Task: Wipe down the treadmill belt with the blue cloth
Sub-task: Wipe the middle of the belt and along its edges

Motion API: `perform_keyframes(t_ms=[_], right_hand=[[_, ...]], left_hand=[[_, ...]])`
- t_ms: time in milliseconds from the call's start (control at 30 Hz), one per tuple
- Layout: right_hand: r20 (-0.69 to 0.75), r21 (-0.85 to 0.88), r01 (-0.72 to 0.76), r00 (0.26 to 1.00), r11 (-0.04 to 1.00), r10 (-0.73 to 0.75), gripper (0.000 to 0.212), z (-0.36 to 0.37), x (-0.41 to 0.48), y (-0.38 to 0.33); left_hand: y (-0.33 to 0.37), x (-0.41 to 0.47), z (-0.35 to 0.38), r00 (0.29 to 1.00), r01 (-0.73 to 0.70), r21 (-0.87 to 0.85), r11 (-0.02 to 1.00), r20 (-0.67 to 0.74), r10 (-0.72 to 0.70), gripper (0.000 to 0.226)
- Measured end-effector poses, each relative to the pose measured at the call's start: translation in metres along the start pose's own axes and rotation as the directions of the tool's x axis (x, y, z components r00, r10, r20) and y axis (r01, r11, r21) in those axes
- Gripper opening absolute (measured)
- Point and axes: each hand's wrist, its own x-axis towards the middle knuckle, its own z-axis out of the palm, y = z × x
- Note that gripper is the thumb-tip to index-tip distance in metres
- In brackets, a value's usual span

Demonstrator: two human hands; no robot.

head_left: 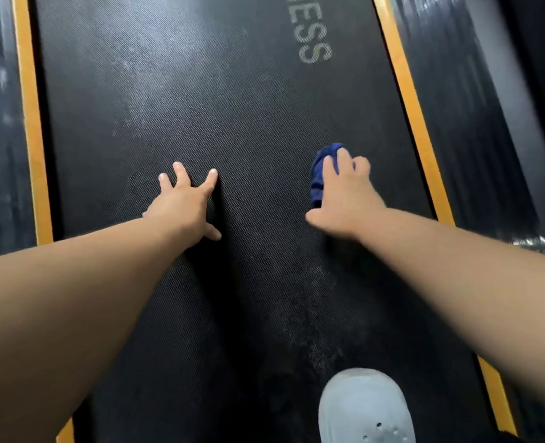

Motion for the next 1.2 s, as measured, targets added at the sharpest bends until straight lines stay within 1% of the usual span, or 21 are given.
perform_keyframes(t_ms=[67,133,200,233,300,400,467,500,533,600,667,733,800,867,933,1000,1033,1100,1133,1167,1200], right_hand=[[-0.010,0.134,0.002,1.000,0.991,0.000,0.077,0.015,-0.016,-0.002],[-0.114,0.198,-0.015,0.993,0.980,0.039,0.053,0.022,-0.012,0.014],[-0.149,0.299,-0.180,0.961,0.937,0.232,0.034,0.018,0.003,0.030],[-0.137,0.327,-0.247,0.943,0.912,0.304,0.032,0.018,0.008,0.030],[-0.122,0.294,-0.268,0.941,0.917,0.314,0.030,0.017,0.007,0.012],[-0.089,0.257,-0.014,0.995,0.966,0.038,0.033,0.029,-0.030,-0.029],[-0.080,0.266,0.207,0.978,0.941,-0.193,0.038,0.040,-0.058,-0.038],[-0.084,0.264,0.261,0.965,0.929,-0.247,0.039,0.043,-0.060,-0.031],[-0.109,0.252,0.245,0.968,0.936,-0.224,0.039,0.044,-0.054,-0.017],[-0.179,0.207,0.004,0.983,0.978,0.034,0.036,0.039,-0.031,0.020],[-0.162,0.207,-0.311,0.924,0.928,0.346,0.030,0.026,-0.011,0.055],[-0.103,0.200,-0.425,0.887,0.883,0.450,0.029,0.018,-0.008,0.058],[-0.125,0.188,-0.293,0.939,0.937,0.319,0.030,0.021,-0.019,0.036],[-0.194,0.220,-0.015,0.979,0.976,0.058,0.033,0.036,-0.038,0.007],[-0.239,0.244,0.270,0.948,0.932,-0.212,0.036,0.050,-0.055,-0.008],[-0.266,0.199,0.401,0.900,0.894,-0.345,0.037,0.053,-0.049,0.002],[-0.248,0.175,0.377,0.911,0.909,-0.330,0.039,0.053,-0.037,0.013],[-0.276,0.182,0.102,0.960,0.978,-0.048,0.038,0.046,-0.007,0.046],[-0.253,0.214,-0.117,0.952,0.970,0.170,0.032,0.040,0.006,0.065],[-0.225,0.270,-0.302,0.903,0.914,0.365,0.028,0.032,0.015,0.077],[-0.197,0.285,-0.403,0.863,0.870,0.464,0.025,0.027,0.017,0.079]], left_hand=[[0.001,0.000,-0.001,1.000,-0.004,0.014,1.000,0.004,0.004,0.122],[0.001,-0.001,0.000,1.000,-0.005,0.021,1.000,0.002,0.005,0.121],[0.001,0.000,0.001,1.000,-0.004,0.038,0.999,-0.006,0.005,0.121],[0.001,0.000,0.001,1.000,-0.005,0.046,0.999,-0.013,0.006,0.121],[0.001,-0.001,-0.001,1.000,-0.012,0.064,0.998,-0.025,0.014,0.120],[0.002,-0.005,-0.004,1.000,-0.006,0.088,0.996,-0.017,0.007,0.120],[0.004,-0.009,-0.006,1.000,0.013,0.115,0.993,-0.015,-0.011,0.121],[0.006,-0.010,-0.009,1.000,0.012,0.144,0.989,-0.025,-0.008,0.121],[0.008,-0.012,-0.012,0.999,-0.015,0.179,0.984,-0.042,0.023,0.121],[0.015,-0.009,-0.018,0.984,-0.150,0.215,0.965,-0.066,0.168,0.119],[0.028,-0.003,-0.024,0.967,-0.241,0.164,0.956,-0.047,0.252,0.117],[0.048,0.006,-0.025,0.972,-0.229,0.145,0.962,-0.015,0.234,0.116],[0.062,0.012,-0.021,0.985,-0.173,0.141,0.975,0.004,0.174,0.116],[0.067,0.016,-0.018,0.988,-0.154,0.144,0.978,0.007,0.155,0.115],[0.063,0.014,-0.016,0.987,-0.162,0.158,0.974,0.004,0.163,0.114],[0.060,0.016,-0.014,0.985,-0.170,0.151,0.974,-0.009,0.174,0.114],[0.060,0.017,-0.013,0.985,-0.171,0.140,0.975,-0.008,0.174,0.114],[0.061,0.018,-0.013,0.985,-0.172,0.125,0.977,0.006,0.173,0.114],[0.061,0.019,-0.014,0.985,-0.173,0.123,0.977,0.011,0.173,0.114],[0.060,0.019,-0.014,0.985,-0.173,0.125,0.977,0.011,0.173,0.114],[0.059,0.020,-0.014,0.985,-0.174,0.129,0.976,0.011,0.174,0.114]])
